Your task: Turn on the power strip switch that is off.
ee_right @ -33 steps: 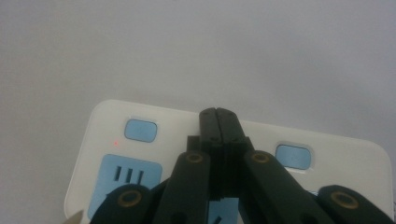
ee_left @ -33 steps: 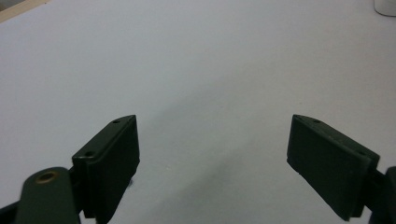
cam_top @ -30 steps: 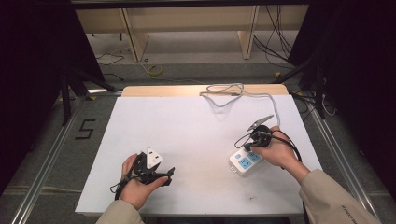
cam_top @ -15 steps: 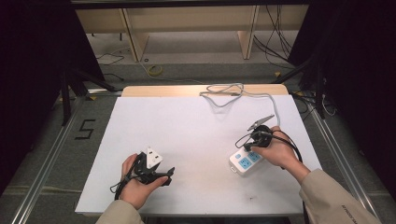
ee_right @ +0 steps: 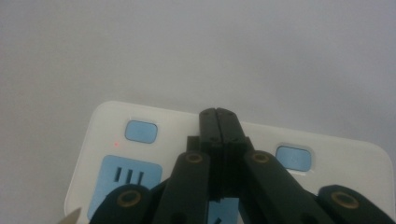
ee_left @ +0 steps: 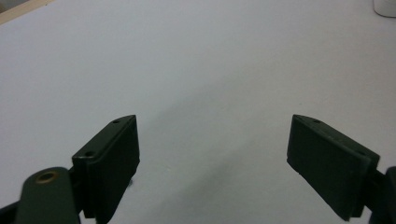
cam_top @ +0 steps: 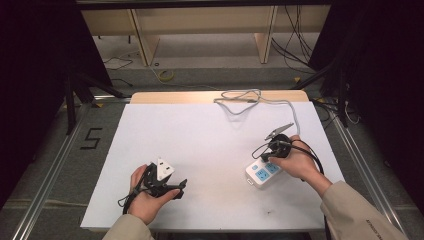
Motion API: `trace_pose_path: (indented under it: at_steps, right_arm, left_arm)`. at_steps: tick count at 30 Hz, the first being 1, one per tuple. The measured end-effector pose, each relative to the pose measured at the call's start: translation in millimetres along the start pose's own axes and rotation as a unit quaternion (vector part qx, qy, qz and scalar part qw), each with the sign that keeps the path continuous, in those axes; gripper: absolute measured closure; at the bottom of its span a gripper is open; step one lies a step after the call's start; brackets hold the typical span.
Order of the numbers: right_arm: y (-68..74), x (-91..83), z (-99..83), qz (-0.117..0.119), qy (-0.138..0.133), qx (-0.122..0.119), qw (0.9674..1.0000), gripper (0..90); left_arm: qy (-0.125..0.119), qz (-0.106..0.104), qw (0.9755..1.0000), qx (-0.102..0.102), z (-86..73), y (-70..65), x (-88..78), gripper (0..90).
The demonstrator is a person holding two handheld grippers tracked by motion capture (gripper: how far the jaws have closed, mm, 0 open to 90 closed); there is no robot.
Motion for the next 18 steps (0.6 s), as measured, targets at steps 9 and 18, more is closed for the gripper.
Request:
trace_pose_path:
  at_steps: [9, 18]
  right_arm:
    - [-1.1, -0.9, 0.3, 0.003, -0.003, 0.001, 1.0000, 90.0]
    - [-0.7, -1.0, 0.6, 0.002, -0.003, -0.001, 1.0000, 90.0]
  left_arm:
    - [0.000, 0.000, 1.0000, 0.000, 0.0, 0.0, 0.1, 16.5]
    - [-0.001, 0.000, 1.0000, 0.000, 0.1, 0.1, 0.0, 16.5]
Point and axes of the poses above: each handheld gripper's, and its own axes: x roughly forward along the jaws, z roughly out of its top, y roughly to its left, the point moved 2 cm from there along x, roughly forward along the jaws, and after that the axes turned 3 degrees about x, right-handed, at the moved point
